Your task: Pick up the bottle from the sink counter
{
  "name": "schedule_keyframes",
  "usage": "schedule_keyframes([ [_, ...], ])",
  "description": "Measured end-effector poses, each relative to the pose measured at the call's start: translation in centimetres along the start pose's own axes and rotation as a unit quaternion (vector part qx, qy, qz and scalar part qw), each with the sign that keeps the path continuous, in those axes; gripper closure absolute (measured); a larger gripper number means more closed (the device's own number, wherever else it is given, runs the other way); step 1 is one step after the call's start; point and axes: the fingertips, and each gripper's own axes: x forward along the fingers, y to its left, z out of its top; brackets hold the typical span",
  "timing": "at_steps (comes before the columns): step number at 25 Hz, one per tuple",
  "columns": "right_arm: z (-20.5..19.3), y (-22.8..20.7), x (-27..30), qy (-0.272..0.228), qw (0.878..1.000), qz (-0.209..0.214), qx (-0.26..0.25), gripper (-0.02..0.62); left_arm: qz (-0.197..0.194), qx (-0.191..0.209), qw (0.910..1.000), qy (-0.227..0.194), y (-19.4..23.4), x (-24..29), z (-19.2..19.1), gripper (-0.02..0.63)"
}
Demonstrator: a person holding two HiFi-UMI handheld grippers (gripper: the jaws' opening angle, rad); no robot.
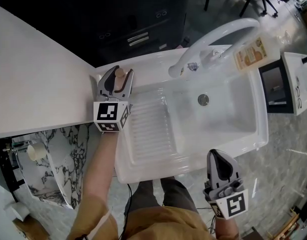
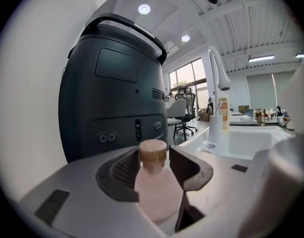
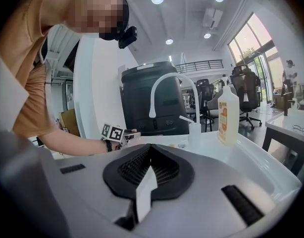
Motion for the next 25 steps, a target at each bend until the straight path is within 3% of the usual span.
schedule_keyframes([
  [6, -0.37, -0.24, -0.07, 0.003, 1.000, -0.001, -0.002, 0.595, 0.007, -0.006, 0.9999, -0.008, 0.29, 0.13, -0.02, 0.466],
  [25, -0.64, -0.39, 0.06, 0.008, 1.000, 0.008, -0.009, 0.595, -0.009, 0.005, 0.9997, -0.022, 0.14, 0.07, 0.07, 0.471],
])
